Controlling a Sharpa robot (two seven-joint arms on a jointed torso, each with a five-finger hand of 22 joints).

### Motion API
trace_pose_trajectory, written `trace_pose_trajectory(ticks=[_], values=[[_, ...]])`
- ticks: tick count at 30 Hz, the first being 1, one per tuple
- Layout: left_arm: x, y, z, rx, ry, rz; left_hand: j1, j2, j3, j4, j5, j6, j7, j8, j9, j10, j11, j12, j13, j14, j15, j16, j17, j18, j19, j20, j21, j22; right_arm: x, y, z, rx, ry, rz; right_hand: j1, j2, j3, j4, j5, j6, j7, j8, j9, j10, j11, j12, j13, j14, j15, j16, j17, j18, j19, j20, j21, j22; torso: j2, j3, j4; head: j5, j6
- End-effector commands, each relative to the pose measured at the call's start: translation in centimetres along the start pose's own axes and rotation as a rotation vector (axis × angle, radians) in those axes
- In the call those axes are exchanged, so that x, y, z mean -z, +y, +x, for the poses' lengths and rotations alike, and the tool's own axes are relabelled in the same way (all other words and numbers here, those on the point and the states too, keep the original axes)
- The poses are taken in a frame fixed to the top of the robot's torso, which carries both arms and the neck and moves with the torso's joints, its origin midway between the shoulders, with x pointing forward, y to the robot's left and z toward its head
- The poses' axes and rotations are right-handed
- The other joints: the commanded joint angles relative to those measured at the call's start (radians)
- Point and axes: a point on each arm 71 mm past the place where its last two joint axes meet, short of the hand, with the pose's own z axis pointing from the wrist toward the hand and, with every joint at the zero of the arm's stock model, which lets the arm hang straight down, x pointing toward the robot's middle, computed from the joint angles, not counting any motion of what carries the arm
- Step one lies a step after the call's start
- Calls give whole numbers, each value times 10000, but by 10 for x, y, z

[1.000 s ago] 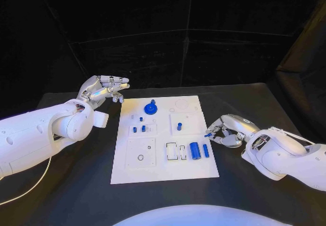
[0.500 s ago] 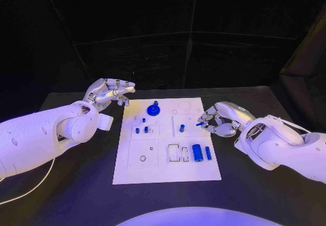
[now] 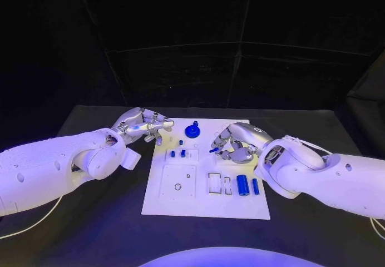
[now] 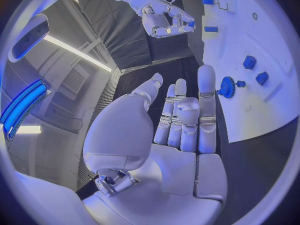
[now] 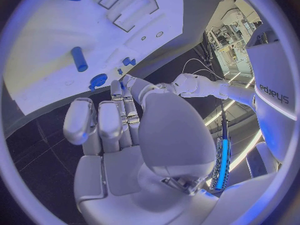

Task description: Assemble the parts on the task board

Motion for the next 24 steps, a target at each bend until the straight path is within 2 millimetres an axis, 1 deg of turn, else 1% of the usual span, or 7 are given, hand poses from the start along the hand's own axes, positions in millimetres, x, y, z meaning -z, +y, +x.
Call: trace_pose_trajectory(ticks=[1, 4, 7, 10, 14, 20, 24], values=[[5, 3, 4, -701, 223, -559, -88, -4, -128, 27, -18, -44, 15, 70, 9, -19, 1, 69, 29, 79, -1, 68, 31, 125, 91, 18, 13, 0, -8, 5, 6, 204, 361, -42, -92, -9, -7, 57, 8, 56, -35, 33, 17, 45, 20, -61, 6, 201, -56, 58, -3, -200, 43, 0, 59, 14, -26, -33, 143, 86, -38], [9, 5, 7, -1129, 402, -857, -166, -6, -438, 157, -21, 64, -56, 160, 39, 75, -58, 226, 139, 303, -60, 395, 594, 29, 377, -13, 586, 524, -15, 11, 10, 247, 428, -116, -101, 2, -6, 65, 9, 60, -37, 35, 18, 47, 20, -65, 6, 203, -57, 63, 2, -201, 47, 0, 63, 22, -35, -49, 211, 124, -78], [12, 7, 12, -1574, 698, -1162, -289, 39, -770, 347, -16, 242, -162, 287, 89, 247, -169, 423, 273, 598, -138, 819, 1322, -105, 760, -94, 1401, 1260, -19, 15, 13, 252, 460, -188, -106, 8, -6, 69, 11, 61, -38, 35, 18, 48, 19, -67, 6, 203, -58, 63, 2, -202, 49, -1, 65, 25, -34, -60, 258, 127, -100], [15, 10, 18, -2110, 1084, -1551, -363, 70, -1039, 493, -19, 330, -222, 360, 121, 328, -213, 549, 372, 748, -191, 1054, 1734, -190, 948, -142, 1845, 1666, -24, 20, 16, 239, 488, -287, -110, 13, -5, 73, 13, 62, -38, 35, 18, 49, 19, -68, 6, 203, -58, 63, 1, -202, 50, -1, 66, 28, -31, -76, 287, 141, -109], [18, 15, 27, -2697, 1444, -2126, -427, 144, -1491, 747, -15, 431, -293, 462, 170, 407, -284, 731, 530, 917, -253, 1325, 2218, -286, 1154, -204, 2392, 2171, -28, 27, 20, 208, 526, -442, -114, 16, -5, 76, 17, 62, -39, 34, 18, 49, 19, -71, 5, 201, -59, 57, -10, -202, 49, -1, 65, 25, -38, -56, 266, 243, -114], [17, 18, 34, -2946, 1564, -2479, -419, 223, -1740, 897, -16, 457, -318, 506, 191, 408, -308, 811, 613, 953, -273, 1381, 2305, -307, 1190, -228, 2531, 2303, -32, 34, 23, 167, 564, -614, -121, 18, -7, 80, 20, 60, -39, 33, 18, 48, 19, -74, 5, 201, -59, 57, -11, -201, 48, -1, 64, 23, -29, -42, 249, 335, -100], [16, 19, 35, -3006, 1567, -2582, -370, 275, -1812, 935, -13, 473, -333, 526, 201, 413, -322, 841, 644, 978, -283, 1420, 2383, -320, 1212, -236, 2611, 2380, -33, 37, 24, 145, 573, -694, -121, 18, -7, 80, 20, 60, -39, 33, 18, 48, 19, -74, 5, 201, -59, 57, -11, -201, 48, -1, 64, 23, -30, -35, 246, 351, -105]])
